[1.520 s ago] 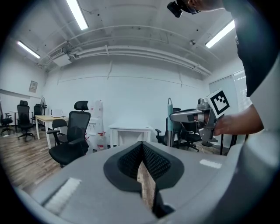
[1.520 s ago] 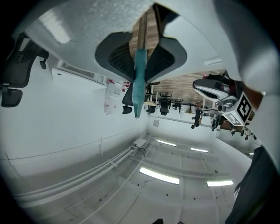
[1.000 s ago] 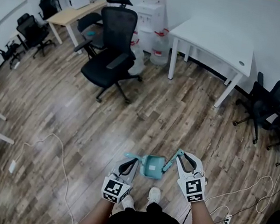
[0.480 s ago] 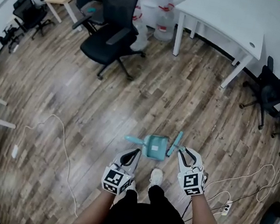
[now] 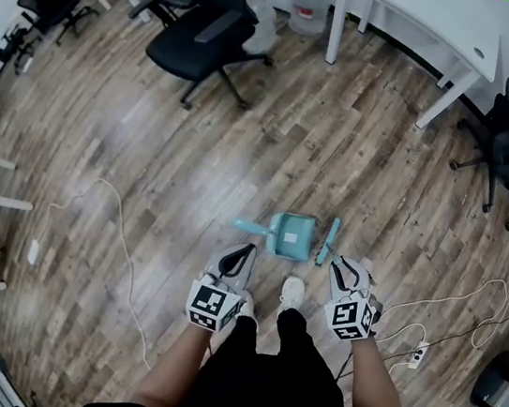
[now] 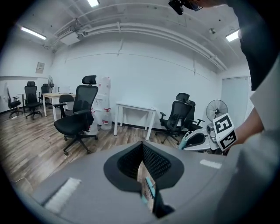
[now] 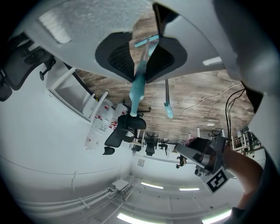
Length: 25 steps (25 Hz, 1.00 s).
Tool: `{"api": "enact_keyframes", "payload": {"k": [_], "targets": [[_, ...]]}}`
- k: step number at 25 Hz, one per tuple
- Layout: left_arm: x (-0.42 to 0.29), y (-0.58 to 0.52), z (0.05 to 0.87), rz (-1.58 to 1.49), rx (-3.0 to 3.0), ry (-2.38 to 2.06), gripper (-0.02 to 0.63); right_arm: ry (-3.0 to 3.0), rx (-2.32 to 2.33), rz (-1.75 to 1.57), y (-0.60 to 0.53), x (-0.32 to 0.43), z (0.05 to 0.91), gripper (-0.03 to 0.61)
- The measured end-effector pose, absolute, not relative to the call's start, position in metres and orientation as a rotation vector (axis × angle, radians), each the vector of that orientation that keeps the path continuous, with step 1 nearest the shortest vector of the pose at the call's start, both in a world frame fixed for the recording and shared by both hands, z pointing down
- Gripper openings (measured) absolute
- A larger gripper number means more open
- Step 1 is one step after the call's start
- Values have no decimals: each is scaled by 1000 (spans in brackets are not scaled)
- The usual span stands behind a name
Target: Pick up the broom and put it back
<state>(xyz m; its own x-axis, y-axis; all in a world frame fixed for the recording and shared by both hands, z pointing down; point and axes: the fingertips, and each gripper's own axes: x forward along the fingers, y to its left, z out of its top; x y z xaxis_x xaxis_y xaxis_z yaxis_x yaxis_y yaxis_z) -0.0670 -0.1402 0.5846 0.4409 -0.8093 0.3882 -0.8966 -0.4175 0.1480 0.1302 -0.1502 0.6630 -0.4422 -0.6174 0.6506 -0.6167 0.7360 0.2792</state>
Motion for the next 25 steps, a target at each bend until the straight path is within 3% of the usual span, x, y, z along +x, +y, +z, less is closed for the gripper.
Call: {"api": "enact_keyframes", "payload": {"k": [9,25], "targets": [[-94,-139,598,394,2290,-1512,19,-2103,827,26,-133,114,716,87],[-98,-130,603,422,2273,-1522,19,-2166,615,-84,-155,40,729,87]]}}
